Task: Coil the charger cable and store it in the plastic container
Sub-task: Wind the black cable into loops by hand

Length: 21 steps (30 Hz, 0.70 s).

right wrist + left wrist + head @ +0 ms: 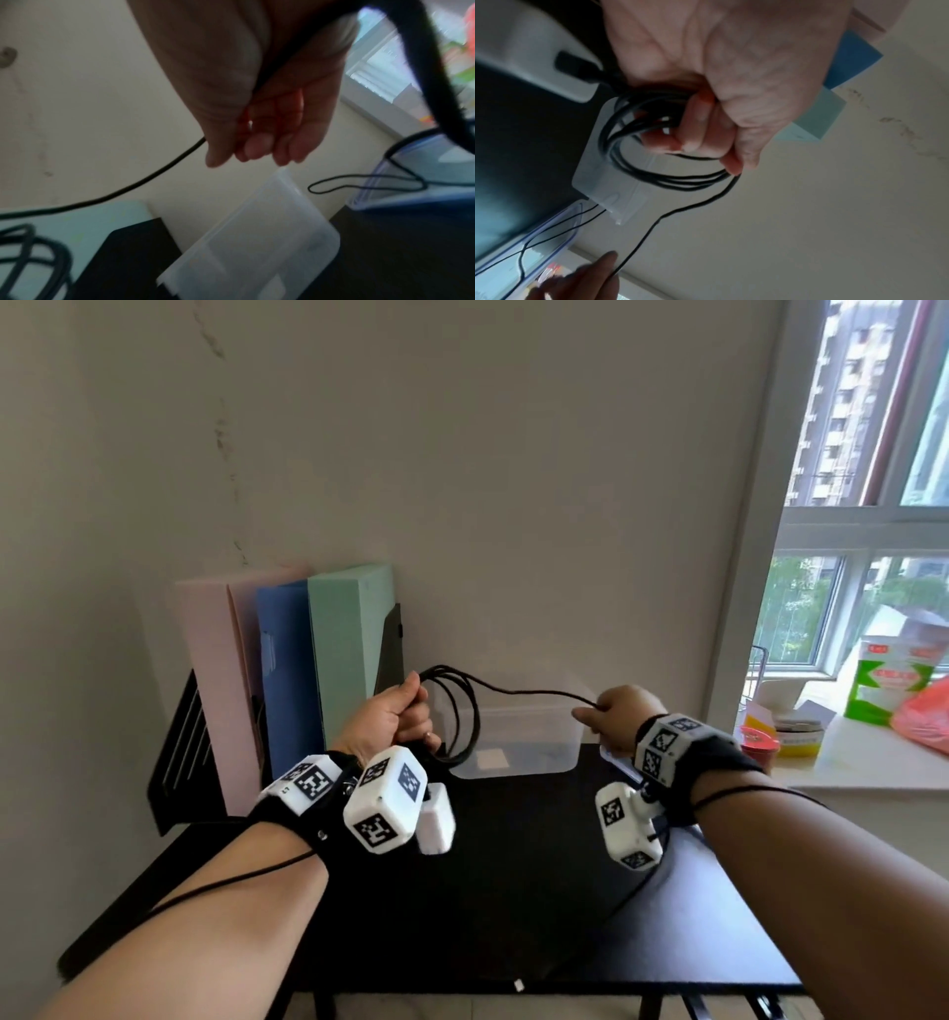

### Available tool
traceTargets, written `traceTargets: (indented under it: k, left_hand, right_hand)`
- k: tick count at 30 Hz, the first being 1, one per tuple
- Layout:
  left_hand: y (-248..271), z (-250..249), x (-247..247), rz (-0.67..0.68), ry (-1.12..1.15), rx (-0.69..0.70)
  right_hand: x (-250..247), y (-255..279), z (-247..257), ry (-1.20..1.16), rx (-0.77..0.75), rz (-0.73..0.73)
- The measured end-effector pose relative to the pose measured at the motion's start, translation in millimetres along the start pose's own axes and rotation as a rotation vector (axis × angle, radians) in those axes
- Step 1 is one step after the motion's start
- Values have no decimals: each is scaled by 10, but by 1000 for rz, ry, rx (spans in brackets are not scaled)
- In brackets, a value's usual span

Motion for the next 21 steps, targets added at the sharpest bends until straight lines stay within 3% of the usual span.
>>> traceTargets:
  k: [2, 7, 11, 14, 17, 21]
  left_hand:
    - [30, 32, 69, 35, 49, -63]
    - [63, 42, 155, 55, 71, -105]
    - [45, 58, 142, 58, 73, -119]
    - [4, 114, 159, 41, 98, -102]
    - [-36, 144, 181, 17, 120, -55]
    - [-63, 153, 253, -41, 4, 9]
  right_hand:
    - [131, 31, 60, -275, -36, -53]
    - [35, 67, 160, -367, -137, -246]
    - [-24, 179, 300, 92, -157, -184]
    - [84, 267, 595, 479, -275, -71]
    - [256, 361, 845, 670, -449, 52]
    - [456, 508, 1095, 741, -669, 171]
Point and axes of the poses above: each hand's wrist, its own y-axis away from the middle knuckle, its own x-axis out of the palm, z = x × y, the point moved 6 cm from there along -y, towards the middle knuckle, and after that the axes turned 12 degrees about -x, right-handed, at the moved point
